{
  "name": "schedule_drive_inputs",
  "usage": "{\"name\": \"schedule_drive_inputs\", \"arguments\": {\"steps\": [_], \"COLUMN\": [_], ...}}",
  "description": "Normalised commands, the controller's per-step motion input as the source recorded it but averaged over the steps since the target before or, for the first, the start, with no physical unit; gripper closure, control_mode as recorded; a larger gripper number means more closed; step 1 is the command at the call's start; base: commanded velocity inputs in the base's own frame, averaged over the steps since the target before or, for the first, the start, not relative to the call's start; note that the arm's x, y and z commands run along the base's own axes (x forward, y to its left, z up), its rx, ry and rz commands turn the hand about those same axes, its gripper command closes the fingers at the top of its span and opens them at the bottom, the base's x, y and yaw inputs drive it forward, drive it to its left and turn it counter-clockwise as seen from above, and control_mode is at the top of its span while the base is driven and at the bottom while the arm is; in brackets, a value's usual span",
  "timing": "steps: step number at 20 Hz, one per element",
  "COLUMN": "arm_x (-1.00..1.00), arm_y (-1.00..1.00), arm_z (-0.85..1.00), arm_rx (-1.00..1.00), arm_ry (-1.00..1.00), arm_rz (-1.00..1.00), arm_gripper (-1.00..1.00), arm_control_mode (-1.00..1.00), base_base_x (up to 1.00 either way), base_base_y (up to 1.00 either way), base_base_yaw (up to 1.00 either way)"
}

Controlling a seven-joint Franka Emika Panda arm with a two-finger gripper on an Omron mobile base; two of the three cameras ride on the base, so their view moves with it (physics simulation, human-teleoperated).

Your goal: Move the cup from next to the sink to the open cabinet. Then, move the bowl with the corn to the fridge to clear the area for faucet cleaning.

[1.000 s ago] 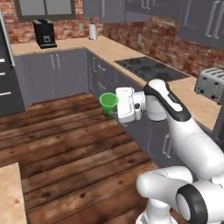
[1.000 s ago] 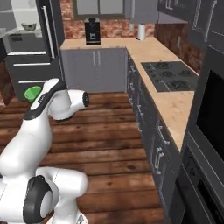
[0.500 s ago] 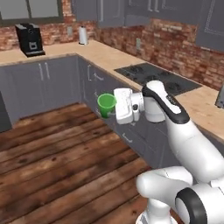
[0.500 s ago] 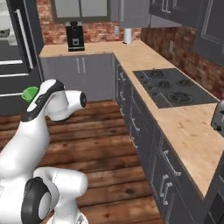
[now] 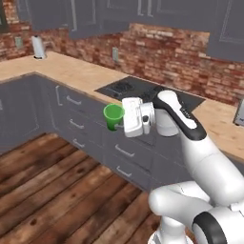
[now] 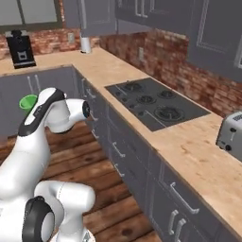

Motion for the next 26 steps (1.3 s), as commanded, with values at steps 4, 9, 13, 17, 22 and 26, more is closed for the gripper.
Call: {"name": "schedule_drive_inputs", "arguments": {"steps": [4,9,13,17,22,26], "arm_x": [0.0,0.0,0.0,0.0,0.0,0.0], "arm_y": [0.0,0.0,0.0,0.0,0.0,0.0], "arm_z": [0.0,0.0,0.0,0.0,0.0,0.0], "arm_rx": [0.0,0.0,0.0,0.0,0.0,0.0], "arm_ry": [0.0,0.0,0.0,0.0,0.0,0.0], "arm_rz": [0.0,0.0,0.0,0.0,0.0,0.0], "arm_gripper": [1.0,1.0,1.0,1.0,1.0,1.0], "arm_control_mode": [1.0,1.0,1.0,1.0,1.0,1.0], "base_base_x": [1.0,1.0,0.89,0.79,0.71,0.26], "base_base_y": [1.0,1.0,1.0,1.0,1.0,1.0], "base_base_yaw": [-0.57,-0.51,-0.49,-0.41,-0.29,-0.29]}}
